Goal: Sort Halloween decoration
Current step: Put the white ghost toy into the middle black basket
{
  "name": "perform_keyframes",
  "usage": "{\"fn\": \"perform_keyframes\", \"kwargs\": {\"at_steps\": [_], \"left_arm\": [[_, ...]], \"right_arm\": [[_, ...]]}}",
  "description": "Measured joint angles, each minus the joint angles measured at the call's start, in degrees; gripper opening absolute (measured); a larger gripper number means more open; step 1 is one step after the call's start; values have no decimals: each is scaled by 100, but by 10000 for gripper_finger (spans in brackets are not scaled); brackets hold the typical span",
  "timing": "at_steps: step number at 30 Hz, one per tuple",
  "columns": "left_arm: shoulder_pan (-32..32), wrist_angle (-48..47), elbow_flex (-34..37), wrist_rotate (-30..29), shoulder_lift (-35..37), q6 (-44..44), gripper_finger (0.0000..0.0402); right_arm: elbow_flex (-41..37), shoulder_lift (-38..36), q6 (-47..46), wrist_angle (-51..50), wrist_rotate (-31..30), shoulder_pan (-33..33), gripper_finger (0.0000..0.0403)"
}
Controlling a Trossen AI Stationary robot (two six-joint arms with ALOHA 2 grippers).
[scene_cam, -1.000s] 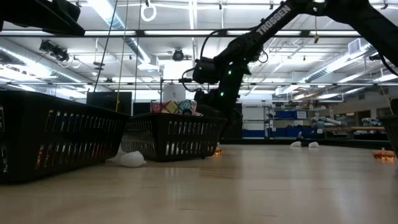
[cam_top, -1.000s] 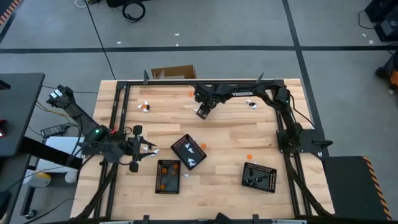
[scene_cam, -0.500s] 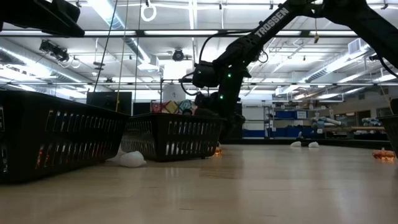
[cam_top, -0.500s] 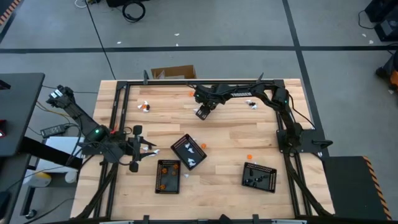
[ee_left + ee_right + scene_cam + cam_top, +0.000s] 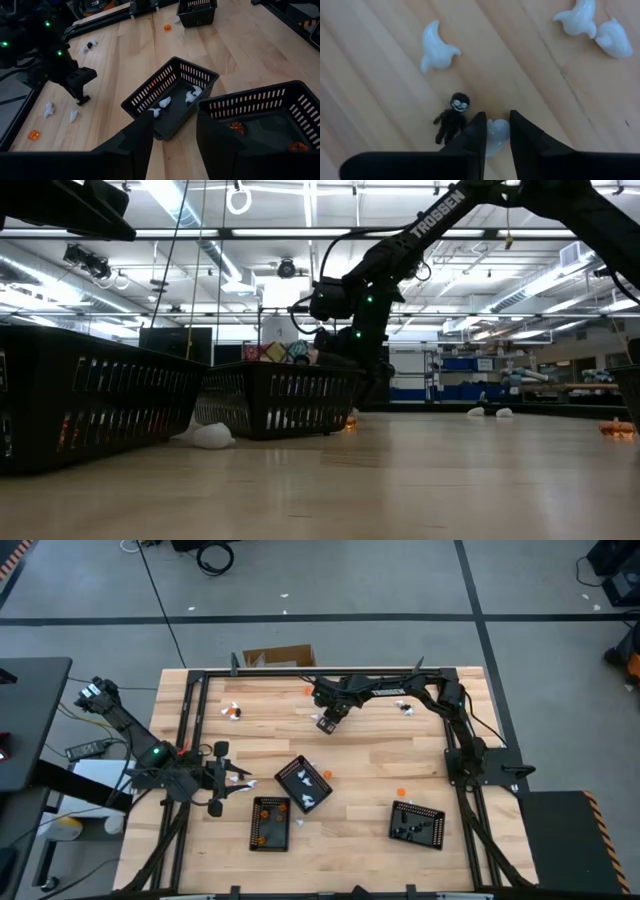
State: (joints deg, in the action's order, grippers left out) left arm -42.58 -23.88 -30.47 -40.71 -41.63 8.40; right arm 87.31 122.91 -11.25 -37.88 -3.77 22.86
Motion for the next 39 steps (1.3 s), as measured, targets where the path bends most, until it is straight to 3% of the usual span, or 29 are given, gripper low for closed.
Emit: {"fn": "perform_keyframes", "kwargs": {"at_steps": [17, 21, 26, 39], "left_arm": [[1, 0, 1, 0, 0, 0, 155], [1, 1, 1, 0, 0, 0, 155], [1, 2, 1, 0, 0, 0, 155], [1, 86, -1, -1, 0, 58, 155]], "right_arm": [[966, 63, 79, -1428, -21, -433, 74], [1302, 49, -63, -1724, 507, -824, 74], [1455, 46, 23, -1390, 1450, -1439, 79], [1550, 31, 575, -327, 1153, -2561, 92]]}}
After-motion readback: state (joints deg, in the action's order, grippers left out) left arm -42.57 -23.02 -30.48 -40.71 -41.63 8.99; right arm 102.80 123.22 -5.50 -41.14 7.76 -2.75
